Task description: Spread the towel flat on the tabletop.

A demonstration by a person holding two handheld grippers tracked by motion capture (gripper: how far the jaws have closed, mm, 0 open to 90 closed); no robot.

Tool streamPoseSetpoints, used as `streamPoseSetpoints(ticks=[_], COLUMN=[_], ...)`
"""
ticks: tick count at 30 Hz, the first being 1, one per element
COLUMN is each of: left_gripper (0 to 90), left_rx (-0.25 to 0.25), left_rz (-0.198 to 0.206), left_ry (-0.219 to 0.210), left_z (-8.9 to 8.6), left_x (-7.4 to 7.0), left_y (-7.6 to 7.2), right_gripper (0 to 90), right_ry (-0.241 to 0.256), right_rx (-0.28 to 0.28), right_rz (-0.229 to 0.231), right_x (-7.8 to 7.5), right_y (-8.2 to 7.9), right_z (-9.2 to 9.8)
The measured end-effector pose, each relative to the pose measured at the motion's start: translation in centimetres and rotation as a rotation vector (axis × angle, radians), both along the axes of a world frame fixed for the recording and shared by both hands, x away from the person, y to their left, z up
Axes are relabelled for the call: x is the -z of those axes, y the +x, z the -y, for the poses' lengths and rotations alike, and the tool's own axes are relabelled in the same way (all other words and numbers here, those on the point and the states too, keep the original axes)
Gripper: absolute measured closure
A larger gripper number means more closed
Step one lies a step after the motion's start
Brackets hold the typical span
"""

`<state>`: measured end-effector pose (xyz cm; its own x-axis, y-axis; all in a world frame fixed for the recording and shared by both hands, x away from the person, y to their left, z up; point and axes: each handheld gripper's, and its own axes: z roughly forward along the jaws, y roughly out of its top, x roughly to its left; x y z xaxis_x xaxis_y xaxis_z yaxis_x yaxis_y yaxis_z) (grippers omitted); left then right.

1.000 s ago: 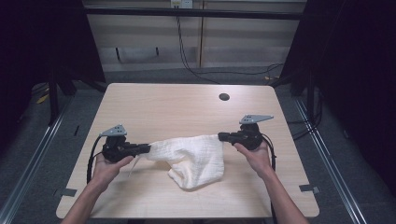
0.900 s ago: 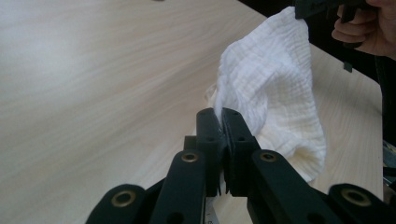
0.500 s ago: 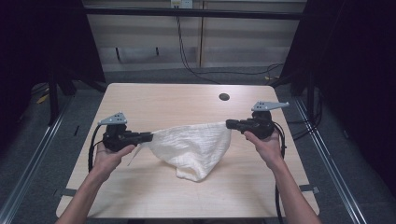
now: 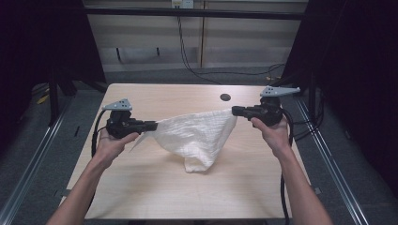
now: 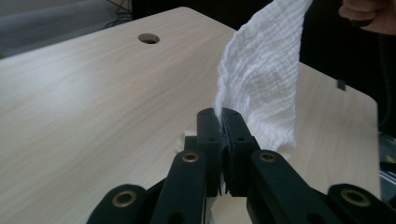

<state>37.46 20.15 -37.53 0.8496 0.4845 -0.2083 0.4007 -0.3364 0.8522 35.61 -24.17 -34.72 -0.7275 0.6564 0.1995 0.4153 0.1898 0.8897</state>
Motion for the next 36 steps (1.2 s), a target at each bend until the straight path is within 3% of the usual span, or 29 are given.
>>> streamPoseSetpoints(ticks=[2,4,7,17,19,21,28,29,31,33,36], left_gripper=[87.4,87.4,87.4,87.5,87.5,87.5,87.5,87.5,87.6,87.6,87.6], left_rx=[0.004,0.007,-0.007,-0.034,-0.043,-0.055,-0.127,-0.128,-0.128,-0.128,-0.088], left_rz=[0.004,0.013,0.024,0.063,0.061,0.057,0.052,0.068,0.085,0.112,0.115], left_ry=[0.004,-0.013,0.011,0.028,0.021,0.049,0.068,0.073,0.046,0.036,0.057], left_z=[0.3,0.3,0.4,1.0,1.1,1.1,1.3,1.5,1.6,1.7,1.8], left_x=[-0.5,-1.3,-2.2,-5.3,-5.6,-5.9,-7.5,-7.8,-8.4,-8.8,-8.5], left_y=[0.2,0.3,0.9,2.4,2.9,3.8,6.5,6.7,6.6,6.2,5.1], right_gripper=[88.6,88.6,88.7,88.7,88.7,88.7,88.8,88.8,88.8,88.9,88.9], right_ry=[0.033,0.02,0.021,0.022,0.028,0.029,-0.006,-0.02,-0.027,0.007,0.04], right_rx=[0.007,0.017,0.027,0.063,0.067,0.071,0.102,0.106,0.13,0.145,0.13], right_rz=[0.001,0.007,0.014,0.049,0.051,0.047,0.03,0.027,0.03,0.057,0.077], right_x=[-1.0,-1.3,-2.2,-4.7,-5.2,-5.5,-6.6,-6.7,-6.9,-7.2,-7.1], right_y=[0.6,0.7,0.9,1.8,2.3,2.9,5.4,5.7,6.2,6.3,5.7], right_z=[0.8,1.1,1.7,2.4,2.3,2.1,1.5,1.3,1.3,1.5,1.8])
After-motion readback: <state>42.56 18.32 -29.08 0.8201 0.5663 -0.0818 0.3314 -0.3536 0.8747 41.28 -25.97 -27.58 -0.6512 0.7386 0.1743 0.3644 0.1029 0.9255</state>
